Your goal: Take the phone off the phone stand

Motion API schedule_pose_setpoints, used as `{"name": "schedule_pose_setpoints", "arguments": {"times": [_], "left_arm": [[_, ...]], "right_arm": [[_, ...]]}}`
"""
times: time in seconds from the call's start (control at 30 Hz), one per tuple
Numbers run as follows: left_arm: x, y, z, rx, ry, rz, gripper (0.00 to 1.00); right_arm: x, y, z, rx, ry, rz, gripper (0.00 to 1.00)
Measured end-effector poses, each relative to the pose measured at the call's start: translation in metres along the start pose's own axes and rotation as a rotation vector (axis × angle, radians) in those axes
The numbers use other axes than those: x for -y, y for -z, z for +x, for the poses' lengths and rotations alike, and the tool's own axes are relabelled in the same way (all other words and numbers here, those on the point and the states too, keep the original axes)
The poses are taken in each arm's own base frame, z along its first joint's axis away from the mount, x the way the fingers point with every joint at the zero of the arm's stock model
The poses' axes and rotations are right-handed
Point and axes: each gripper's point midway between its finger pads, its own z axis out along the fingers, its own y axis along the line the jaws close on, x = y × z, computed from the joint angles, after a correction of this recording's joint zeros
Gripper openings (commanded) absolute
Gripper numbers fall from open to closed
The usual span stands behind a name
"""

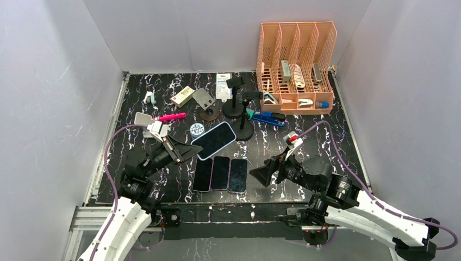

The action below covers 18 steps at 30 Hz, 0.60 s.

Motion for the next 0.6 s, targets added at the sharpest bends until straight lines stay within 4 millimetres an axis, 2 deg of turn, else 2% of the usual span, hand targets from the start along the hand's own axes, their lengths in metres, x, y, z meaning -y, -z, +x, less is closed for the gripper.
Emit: {"name": "schedule_pose_setpoints", "arguments": {"times": [0.17,0.43,0.6], "left_arm": [[0.003,0.003,0.015,-0.066,-0.010,0.027,0.00],[0.023,0.014,0.028,-0.123,-0.060,0.118,0.00],[0.035,0.023,0.033,-0.137,-0.094,0.166,0.00]], "right_arm": [[-0.013,0.003,-0.007,-0.003,-0.013,-0.047,0.99],[-0.038,0.003,-0.021,-0.023,-0.003,-0.121,0.99],[-0.060,-0.001,-0.033,-0.022,0.010,-0.203,0.99]]}}
